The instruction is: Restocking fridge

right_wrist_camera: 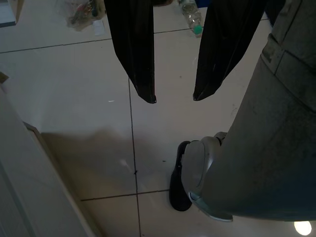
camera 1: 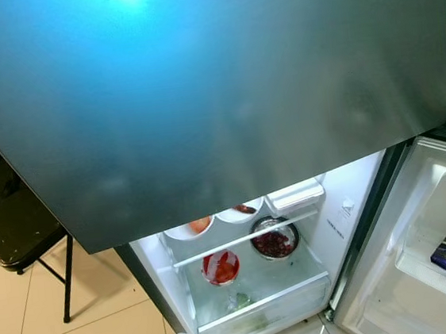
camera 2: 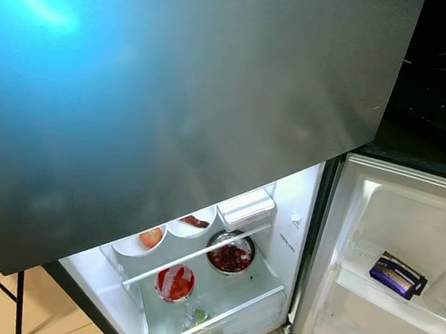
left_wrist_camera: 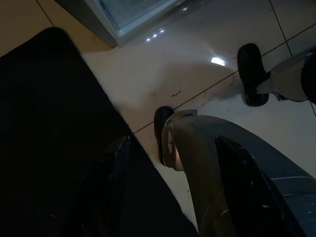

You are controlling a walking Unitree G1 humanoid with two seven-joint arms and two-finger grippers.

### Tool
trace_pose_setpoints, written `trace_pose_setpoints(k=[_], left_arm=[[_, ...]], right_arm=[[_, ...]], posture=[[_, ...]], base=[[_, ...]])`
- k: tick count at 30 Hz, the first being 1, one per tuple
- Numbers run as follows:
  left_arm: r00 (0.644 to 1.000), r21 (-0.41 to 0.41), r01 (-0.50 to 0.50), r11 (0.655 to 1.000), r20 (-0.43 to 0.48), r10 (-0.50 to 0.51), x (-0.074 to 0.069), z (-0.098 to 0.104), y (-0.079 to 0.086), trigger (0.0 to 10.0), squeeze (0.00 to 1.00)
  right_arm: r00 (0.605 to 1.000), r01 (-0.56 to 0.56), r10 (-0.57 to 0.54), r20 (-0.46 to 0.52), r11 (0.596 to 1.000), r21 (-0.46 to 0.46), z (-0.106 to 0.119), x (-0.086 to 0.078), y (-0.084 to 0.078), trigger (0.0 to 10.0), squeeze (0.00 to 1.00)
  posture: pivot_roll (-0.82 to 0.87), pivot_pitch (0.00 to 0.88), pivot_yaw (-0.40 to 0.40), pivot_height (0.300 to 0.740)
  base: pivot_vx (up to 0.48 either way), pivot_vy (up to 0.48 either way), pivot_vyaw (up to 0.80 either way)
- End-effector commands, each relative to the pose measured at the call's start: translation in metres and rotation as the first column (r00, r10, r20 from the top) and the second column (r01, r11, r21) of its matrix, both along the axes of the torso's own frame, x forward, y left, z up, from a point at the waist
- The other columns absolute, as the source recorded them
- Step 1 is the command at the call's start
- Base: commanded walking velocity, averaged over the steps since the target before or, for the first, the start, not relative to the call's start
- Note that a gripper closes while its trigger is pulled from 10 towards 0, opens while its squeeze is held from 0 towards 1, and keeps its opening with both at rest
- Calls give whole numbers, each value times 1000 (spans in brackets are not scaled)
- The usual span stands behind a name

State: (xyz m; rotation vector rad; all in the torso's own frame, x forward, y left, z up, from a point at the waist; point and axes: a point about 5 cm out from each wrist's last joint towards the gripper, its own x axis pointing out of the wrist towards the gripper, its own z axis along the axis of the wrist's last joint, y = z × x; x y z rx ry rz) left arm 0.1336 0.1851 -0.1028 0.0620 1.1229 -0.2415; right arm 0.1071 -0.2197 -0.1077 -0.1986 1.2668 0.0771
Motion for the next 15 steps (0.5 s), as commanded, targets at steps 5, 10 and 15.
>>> trace_pose_setpoints(k=[5, 10, 15], left_arm=[[1000, -8, 7, 1000, -14, -7, -3, -1, -4, 10000, 0], [1000, -14, 3, 1000, -12, -3, -2, -1, -6, 10000, 0], [1000, -16, 1, 1000, -16, -1, -4, -2, -7, 10000, 0]], right_arm=[[1000, 14, -14, 6, 1000, -11, 2, 3, -5, 10000, 0], [1000, 16, -16, 6, 1000, -7, 1, 3, -2, 10000, 0], [1000, 19, -19, 0, 1000, -4, 0, 0, -1, 10000, 0]], posture=[[15, 0, -22, 740], [15, 0, -23, 740], [15, 0, -23, 740]], base=[[0, 0, 0], [0, 0, 0], [0, 0, 0]])
